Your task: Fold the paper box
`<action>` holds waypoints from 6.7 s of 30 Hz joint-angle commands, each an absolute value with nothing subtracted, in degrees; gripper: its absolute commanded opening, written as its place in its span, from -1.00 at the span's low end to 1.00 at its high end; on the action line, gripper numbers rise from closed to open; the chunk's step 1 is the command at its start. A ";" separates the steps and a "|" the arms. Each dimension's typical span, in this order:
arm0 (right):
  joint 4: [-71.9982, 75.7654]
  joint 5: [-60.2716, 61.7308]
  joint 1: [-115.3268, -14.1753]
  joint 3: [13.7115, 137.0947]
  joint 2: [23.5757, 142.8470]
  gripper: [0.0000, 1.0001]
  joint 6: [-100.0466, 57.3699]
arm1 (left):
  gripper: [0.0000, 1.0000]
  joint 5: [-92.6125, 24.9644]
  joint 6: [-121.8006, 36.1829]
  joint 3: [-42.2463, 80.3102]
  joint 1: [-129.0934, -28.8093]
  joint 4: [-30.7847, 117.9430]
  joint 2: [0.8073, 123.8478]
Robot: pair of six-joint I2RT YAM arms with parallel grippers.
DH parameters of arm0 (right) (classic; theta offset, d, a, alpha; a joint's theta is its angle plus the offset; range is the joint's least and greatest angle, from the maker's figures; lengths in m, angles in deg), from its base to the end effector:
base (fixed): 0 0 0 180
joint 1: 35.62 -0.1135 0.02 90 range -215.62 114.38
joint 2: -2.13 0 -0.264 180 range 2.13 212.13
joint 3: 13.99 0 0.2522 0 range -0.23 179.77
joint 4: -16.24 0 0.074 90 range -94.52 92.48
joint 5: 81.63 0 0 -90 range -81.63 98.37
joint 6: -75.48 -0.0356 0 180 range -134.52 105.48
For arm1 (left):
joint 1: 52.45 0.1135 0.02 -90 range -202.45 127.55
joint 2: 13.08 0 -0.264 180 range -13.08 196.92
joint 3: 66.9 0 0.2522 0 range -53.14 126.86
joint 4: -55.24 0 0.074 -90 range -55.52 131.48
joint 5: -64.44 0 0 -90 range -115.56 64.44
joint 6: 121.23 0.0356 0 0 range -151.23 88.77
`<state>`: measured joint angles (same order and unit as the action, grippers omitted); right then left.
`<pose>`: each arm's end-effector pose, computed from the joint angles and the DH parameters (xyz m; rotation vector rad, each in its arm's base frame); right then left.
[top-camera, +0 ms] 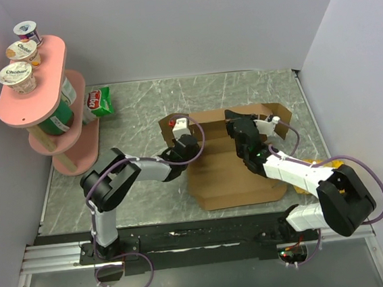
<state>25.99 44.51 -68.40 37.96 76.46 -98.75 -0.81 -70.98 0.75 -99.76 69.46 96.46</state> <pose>0.2486 0.1351 0.2492 1.1926 1.4030 0.9127 0.2755 -0.2767 0.1445 -0.1348 2.0410 -0.5221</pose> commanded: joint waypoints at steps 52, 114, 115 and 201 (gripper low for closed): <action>20.76 34.74 -61.82 33.16 74.46 -1.00 -93.10 | 0.65 -52.62 -56.98 -0.59 -65.72 81.73 88.49; 18.65 37.81 -63.92 32.03 74.38 -1.00 -95.82 | 0.66 -32.95 -52.59 -7.35 -90.59 91.84 87.73; 18.56 37.90 -63.92 31.94 74.20 -1.00 -95.82 | 0.66 -31.73 -52.33 -6.91 -90.86 91.40 88.17; 11.03 24.37 -64.54 33.34 54.16 0.88 -59.69 | -0.32 -16.87 -48.02 3.56 -94.11 48.68 84.13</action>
<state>11.36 29.08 -64.11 32.02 55.80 -66.99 -14.67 -48.99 4.73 -94.25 57.73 86.97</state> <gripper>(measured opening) 0.901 0.344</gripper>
